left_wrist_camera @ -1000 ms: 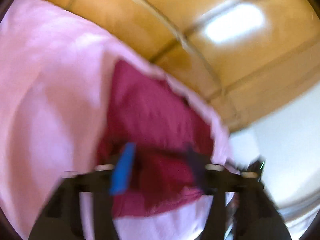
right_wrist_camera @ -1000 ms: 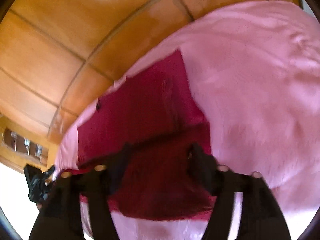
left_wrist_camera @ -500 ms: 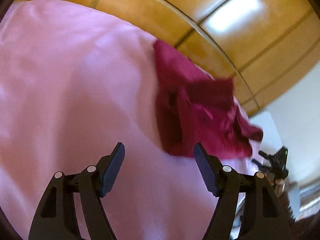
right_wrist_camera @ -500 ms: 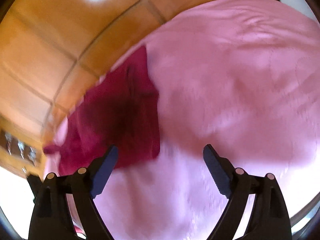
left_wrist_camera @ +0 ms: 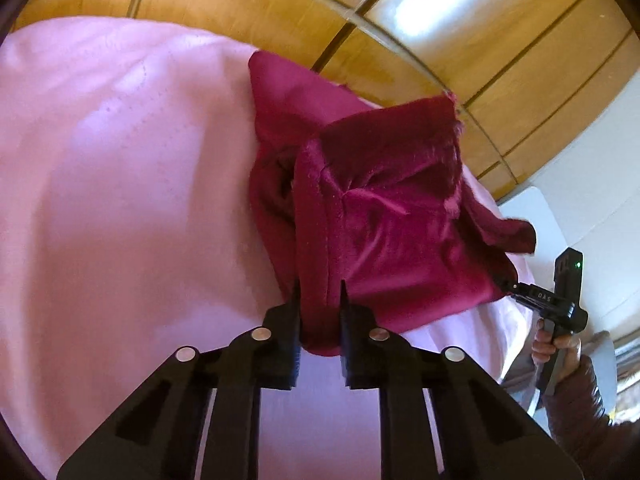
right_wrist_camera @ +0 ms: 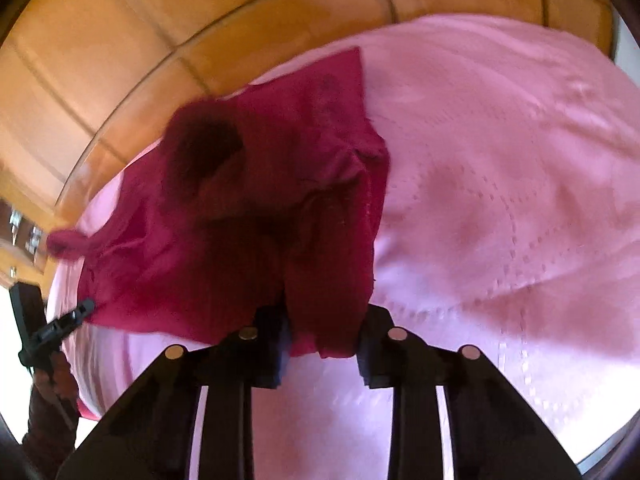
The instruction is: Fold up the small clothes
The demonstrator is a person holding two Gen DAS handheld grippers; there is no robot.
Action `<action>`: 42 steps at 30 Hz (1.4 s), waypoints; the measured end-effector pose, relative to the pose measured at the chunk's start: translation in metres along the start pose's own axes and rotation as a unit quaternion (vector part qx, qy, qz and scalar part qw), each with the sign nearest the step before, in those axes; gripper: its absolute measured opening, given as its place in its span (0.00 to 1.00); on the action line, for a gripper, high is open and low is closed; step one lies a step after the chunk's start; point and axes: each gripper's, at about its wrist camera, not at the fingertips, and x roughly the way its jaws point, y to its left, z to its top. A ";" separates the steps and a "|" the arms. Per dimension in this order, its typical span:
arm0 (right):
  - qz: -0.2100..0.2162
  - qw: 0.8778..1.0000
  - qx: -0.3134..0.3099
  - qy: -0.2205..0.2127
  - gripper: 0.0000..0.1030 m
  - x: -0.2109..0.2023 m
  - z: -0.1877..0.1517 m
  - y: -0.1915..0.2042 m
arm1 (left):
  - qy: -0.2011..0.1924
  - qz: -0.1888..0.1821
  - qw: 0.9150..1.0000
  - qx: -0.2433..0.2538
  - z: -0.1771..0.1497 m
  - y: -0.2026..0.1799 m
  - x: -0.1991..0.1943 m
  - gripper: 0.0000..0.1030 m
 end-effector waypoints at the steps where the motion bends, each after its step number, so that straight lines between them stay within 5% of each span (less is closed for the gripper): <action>1: 0.004 1.000 -0.009 0.002 0.24 -0.005 -0.005 0.005 | 0.000 0.004 1.000 0.009 -0.003 -0.001 -0.008 0.13; 12: 0.008 0.995 -0.059 0.084 0.24 -0.028 -0.092 0.020 | 0.035 0.003 0.999 0.003 -0.092 -0.001 -0.066 0.13; 14: 0.008 0.995 -0.055 0.085 0.29 -0.029 -0.093 0.019 | 0.039 0.002 0.999 0.002 -0.101 -0.002 -0.069 0.15; 16: 0.005 0.996 -0.046 0.073 0.50 -0.033 -0.086 0.017 | 0.030 0.006 1.000 -0.006 -0.099 0.002 -0.076 0.21; 18: 0.022 0.998 -0.026 0.047 0.61 -0.040 -0.071 0.011 | 0.001 0.008 1.000 -0.012 -0.085 0.005 -0.084 0.24; 23: 0.004 1.000 -0.011 -0.011 0.64 -0.038 -0.031 0.008 | -0.044 0.015 0.999 -0.010 -0.049 0.010 -0.087 0.24; 24: 0.000 1.000 -0.008 -0.017 0.63 -0.035 -0.025 0.007 | -0.048 0.009 0.999 -0.009 -0.040 0.011 -0.082 0.25; 26: -0.009 1.000 -0.009 -0.022 0.57 -0.026 -0.015 0.010 | -0.053 0.003 0.998 -0.015 -0.027 0.011 -0.072 0.49; 31: -0.032 0.999 -0.025 -0.016 0.18 -0.003 -0.005 0.017 | -0.048 -0.011 0.999 0.004 -0.008 0.006 -0.045 0.52; 33: -0.038 0.999 -0.036 -0.014 0.09 -0.002 -0.006 0.021 | -0.033 -0.011 0.999 0.012 -0.004 0.005 -0.030 0.45; 34: -0.042 0.998 -0.043 -0.016 0.07 -0.006 -0.008 0.024 | -0.028 -0.011 0.999 0.023 -0.003 0.003 -0.026 0.25; 35: -0.043 0.998 -0.049 -0.019 0.06 -0.012 -0.010 0.027 | -0.029 -0.005 0.999 0.034 -0.004 0.000 -0.025 0.14; 42: -0.019 0.995 -0.063 -0.078 0.06 -0.067 0.002 0.042 | -0.088 -0.032 0.994 0.059 -0.003 -0.018 -0.070 0.08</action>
